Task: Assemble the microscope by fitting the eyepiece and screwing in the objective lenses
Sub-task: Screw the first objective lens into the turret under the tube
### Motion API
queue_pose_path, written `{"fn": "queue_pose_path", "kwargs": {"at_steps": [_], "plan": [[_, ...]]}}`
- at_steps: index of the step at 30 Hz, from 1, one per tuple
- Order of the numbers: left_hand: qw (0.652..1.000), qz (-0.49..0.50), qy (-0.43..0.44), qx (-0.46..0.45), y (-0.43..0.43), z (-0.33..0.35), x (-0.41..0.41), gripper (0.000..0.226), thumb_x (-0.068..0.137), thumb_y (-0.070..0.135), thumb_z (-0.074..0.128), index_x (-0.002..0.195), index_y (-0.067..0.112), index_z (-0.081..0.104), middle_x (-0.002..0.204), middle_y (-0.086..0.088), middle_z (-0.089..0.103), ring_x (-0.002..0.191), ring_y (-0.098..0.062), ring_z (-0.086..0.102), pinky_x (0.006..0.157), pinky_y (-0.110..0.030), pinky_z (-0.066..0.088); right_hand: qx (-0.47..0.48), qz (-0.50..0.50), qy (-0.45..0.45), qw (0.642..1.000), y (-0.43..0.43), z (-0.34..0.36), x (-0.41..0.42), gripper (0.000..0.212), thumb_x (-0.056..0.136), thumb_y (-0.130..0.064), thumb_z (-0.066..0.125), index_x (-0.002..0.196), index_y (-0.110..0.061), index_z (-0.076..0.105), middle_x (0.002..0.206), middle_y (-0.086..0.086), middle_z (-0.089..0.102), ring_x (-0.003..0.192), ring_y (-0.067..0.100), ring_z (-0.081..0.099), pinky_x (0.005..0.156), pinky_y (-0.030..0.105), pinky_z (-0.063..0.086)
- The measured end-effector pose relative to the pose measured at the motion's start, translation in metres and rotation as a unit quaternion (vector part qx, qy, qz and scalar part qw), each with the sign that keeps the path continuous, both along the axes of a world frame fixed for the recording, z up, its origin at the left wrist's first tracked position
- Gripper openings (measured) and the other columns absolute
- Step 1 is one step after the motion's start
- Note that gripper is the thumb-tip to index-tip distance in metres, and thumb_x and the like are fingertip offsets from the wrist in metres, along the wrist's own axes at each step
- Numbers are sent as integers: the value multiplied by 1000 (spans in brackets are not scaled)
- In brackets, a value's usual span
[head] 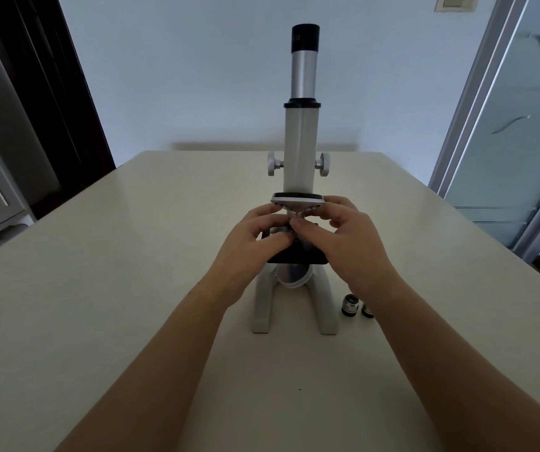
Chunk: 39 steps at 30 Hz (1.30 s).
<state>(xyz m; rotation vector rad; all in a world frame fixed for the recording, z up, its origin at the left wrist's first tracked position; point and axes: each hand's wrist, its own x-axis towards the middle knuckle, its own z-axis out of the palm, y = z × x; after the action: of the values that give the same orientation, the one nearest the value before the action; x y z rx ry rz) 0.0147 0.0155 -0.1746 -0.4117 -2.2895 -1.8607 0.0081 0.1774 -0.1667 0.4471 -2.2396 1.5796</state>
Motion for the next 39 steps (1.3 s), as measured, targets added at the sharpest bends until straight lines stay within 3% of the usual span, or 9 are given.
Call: {"fn": "queue_pose_path", "kwargs": {"at_steps": [5,9,13,18,21,29,33,37,39], "plan": [[999,43,15,-26,2,-3,-2,22,90,20,68,110,25,74,136,8,58,123,-11,55,97,-21,46,-18,24,-9,1000,-2,1,2,14,89,-25,71,92,-38,73,117,-7,62,95,-15,58,75,1,44],[997,67,26,-22,5,-2,-1,22,87,20,71,109,24,74,133,6,60,121,-12,56,95,-19,45,-46,27,-37,998,-2,0,0,12,89,-26,72,92,-37,74,116,-6,65,107,16,66,92,35,57],[996,81,31,-15,7,-1,2,21,86,20,72,107,21,74,130,5,61,120,-12,56,92,-16,44,-52,0,-65,997,0,-2,0,23,85,-35,75,107,-29,71,111,-3,70,109,20,64,95,45,55],[995,91,30,-20,8,-2,1,21,87,19,71,108,18,73,129,3,60,118,-12,57,80,-2,45,-70,12,-96,993,-1,-2,-1,24,79,-37,79,99,-25,72,105,1,73,105,21,68,86,38,60],[995,89,34,-17,8,-2,1,24,87,18,71,111,16,73,129,2,61,117,-12,58,82,-1,45,-84,15,-95,992,-2,-1,0,27,78,-34,80,101,-21,74,106,5,74,105,24,69,90,47,59],[999,53,6,-6,3,-2,4,27,88,25,71,114,20,73,128,4,63,118,-13,59,104,-35,48,-82,9,-72,994,-3,0,2,16,84,-34,75,99,-29,74,112,3,72,107,23,67,96,46,56],[999,52,1,-5,3,-2,4,24,89,21,69,112,19,74,128,3,61,118,-14,59,106,-40,48,-68,9,-57,996,-3,1,2,14,87,-31,73,100,-29,75,113,-1,70,106,17,67,98,40,54],[998,67,14,2,4,-2,4,17,87,19,71,103,24,75,123,5,65,114,-13,61,103,-37,50,-71,27,-58,995,-2,0,1,18,91,-25,68,106,-22,77,114,1,70,100,11,70,84,21,56],[997,74,23,4,6,-2,3,16,86,20,73,99,28,74,121,5,66,113,-12,62,101,-33,50,-78,30,-63,995,-2,0,1,18,92,-23,68,107,-20,77,115,2,71,101,14,70,86,24,57]]}}
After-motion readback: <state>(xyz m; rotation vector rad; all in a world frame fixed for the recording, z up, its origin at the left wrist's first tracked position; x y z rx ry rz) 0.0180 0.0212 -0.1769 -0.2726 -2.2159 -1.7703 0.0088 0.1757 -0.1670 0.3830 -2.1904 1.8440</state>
